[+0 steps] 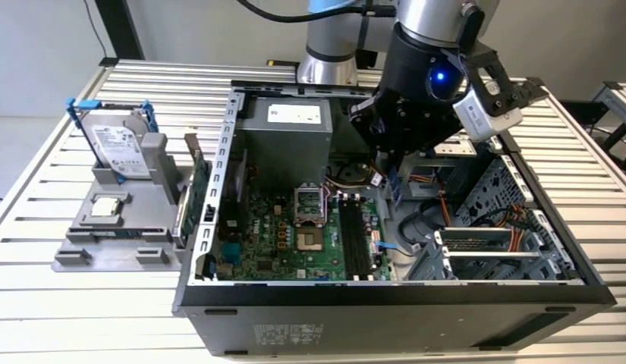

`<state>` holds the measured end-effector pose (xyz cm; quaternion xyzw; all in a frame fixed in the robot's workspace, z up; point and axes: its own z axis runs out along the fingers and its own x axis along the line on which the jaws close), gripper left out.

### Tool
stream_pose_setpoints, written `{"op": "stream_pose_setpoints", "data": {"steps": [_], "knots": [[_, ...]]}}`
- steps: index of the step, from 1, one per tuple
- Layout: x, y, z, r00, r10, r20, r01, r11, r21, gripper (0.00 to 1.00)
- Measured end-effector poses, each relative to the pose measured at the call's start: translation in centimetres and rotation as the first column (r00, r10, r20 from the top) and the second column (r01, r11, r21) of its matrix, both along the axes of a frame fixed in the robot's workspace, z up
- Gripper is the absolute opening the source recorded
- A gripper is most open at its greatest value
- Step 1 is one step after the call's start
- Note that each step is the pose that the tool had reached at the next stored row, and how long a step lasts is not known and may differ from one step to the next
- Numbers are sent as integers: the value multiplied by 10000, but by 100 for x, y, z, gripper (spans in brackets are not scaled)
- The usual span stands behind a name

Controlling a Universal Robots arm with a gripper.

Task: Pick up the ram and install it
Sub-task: 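Insert the ram into the slot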

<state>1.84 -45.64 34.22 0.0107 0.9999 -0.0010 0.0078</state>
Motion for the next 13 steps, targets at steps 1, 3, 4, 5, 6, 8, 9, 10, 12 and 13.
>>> {"op": "stream_pose_setpoints", "data": {"steps": [1,3,4,5,6,8,9,10,12,13], "knots": [[0,0,-17,10000,-57,-4,57,10000,0,0],[1,4,-53,9999,-160,-6,160,9999,-6,0],[1,7,-71,9998,-196,-6,196,9998,-12,0],[1,10,-82,9997,-227,-6,227,9997,-27,0],[1,13,-95,9997,-254,-5,254,9997,-39,0],[0,24,-130,9994,-335,-5,335,9994,-49,0],[0,30,-149,9994,-348,-5,348,9994,-47,0],[1,30,-169,9994,-351,-4,351,9994,-44,0],[1,29,-203,9994,-351,-5,351,9994,-48,0],[0,29,-222,9994,-352,-4,352,9994,-47,0]]}}
